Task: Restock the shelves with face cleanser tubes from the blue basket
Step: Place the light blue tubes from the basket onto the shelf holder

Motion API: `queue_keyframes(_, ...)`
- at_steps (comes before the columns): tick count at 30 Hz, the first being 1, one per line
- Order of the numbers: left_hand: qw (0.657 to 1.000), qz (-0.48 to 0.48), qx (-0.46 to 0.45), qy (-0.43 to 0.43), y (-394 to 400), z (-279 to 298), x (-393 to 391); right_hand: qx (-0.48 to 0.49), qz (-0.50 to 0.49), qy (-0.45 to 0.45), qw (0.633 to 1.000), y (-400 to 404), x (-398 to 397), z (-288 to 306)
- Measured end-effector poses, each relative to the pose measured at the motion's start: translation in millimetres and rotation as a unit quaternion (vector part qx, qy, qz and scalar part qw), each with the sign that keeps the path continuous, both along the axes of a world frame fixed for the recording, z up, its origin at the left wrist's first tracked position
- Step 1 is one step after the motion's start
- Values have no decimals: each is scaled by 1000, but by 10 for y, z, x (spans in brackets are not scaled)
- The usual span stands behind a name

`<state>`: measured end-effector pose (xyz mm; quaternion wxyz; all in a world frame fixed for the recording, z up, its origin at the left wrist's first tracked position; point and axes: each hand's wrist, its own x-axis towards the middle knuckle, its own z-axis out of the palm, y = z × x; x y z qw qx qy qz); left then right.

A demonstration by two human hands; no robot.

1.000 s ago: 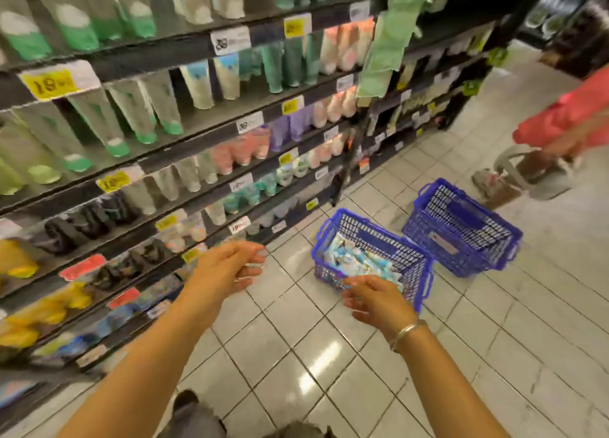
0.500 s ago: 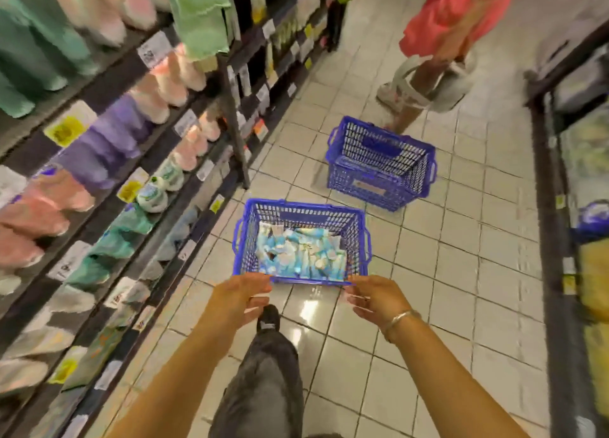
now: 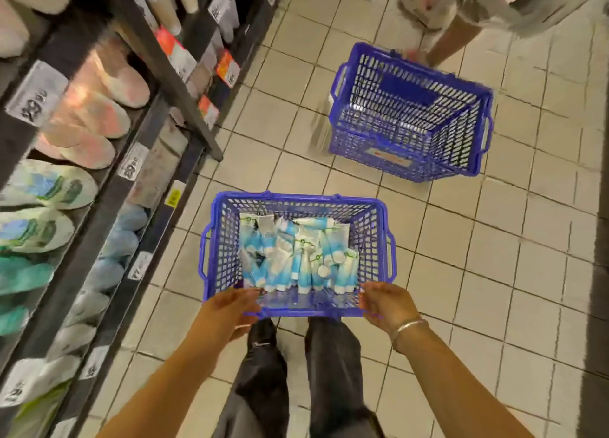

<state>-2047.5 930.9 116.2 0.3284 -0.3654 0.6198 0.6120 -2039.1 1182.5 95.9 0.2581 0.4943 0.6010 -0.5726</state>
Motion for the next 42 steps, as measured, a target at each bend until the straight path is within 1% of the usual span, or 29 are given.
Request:
queue_keyframes(3, 999, 19, -13, -44, 8, -566, -213, 20, -4, -36, 999, 102, -237, -571)
queue_keyframes(5, 997, 38, -26, -55, 52, -1049, -443, 27, -1, -46, 999, 168, -447, -1042)
queue_keyframes(7, 995, 66, -39, -64, 91, -1574, -665, 58, 47, -47, 996, 233, -629, -1599)
queue_keyframes(8, 994, 79, -42, -70, 113, -1828, -741, 75, 87, -44, 992, 260, -703, -1869)
queue_keyframes(11, 992, 100, -43, -72, 193, -2570, -909, 136, 223, -2, 965, 340, -1018, -2619)
queue_keyframes(14, 989, 112, -59, -73, 265, -3282, -1151, 197, 255, 35, 946, 441, -1384, -3241)
queue_keyframes(16, 988, 114, -86, -63, 257, -3703, -1333, 237, 295, 33, 925, 452, -1611, -3651)
queue_keyframes(18, 986, 112, -108, -61, 243, -4059, -1436, 241, 330, -1, 912, 446, -1719, -4033)
queue_keyframes(20, 986, 91, -120, -75, 266, -4341, -1420, 233, 376, -71, 894, 426, -1664, -4323)
queue_keyframes(21, 986, 72, -121, -85, 287, -4454, -1390, 227, 398, -103, 883, 428, -1605, -4437)
queue_keyframes(23, 984, 25, -139, -105, 314, -4628, -1373, 220, 425, -131, 868, 422, -1520, -4623)
queue_keyframes(27, 970, -34, -210, -114, 268, -4812, -1496, 203, 443, -150, 860, 319, -1539, -4796)
queue_keyframes(29, 970, -66, -211, -104, 329, -4869, -1513, 197, 438, -173, 860, 323, -1531, -4805)
queue_keyframes(32, 973, -72, -199, -91, 484, -4955, -1492, 215, 455, -192, 843, 370, -1522, -4792)
queue_keyframes(36, 981, -47, -158, -100, 528, -5003, -1563, 216, 424, -144, 868, 351, -1602, -4808)
queue_keyframes(40, 989, -5, -54, -135, 484, -4929, -1391, 206, 415, -138, 875, 450, -1536, -4764)
queue_keyframes(42, 993, -6, -23, -119, 440, -4852, -1292, 174, 366, -130, 905, 499, -1492, -4719)
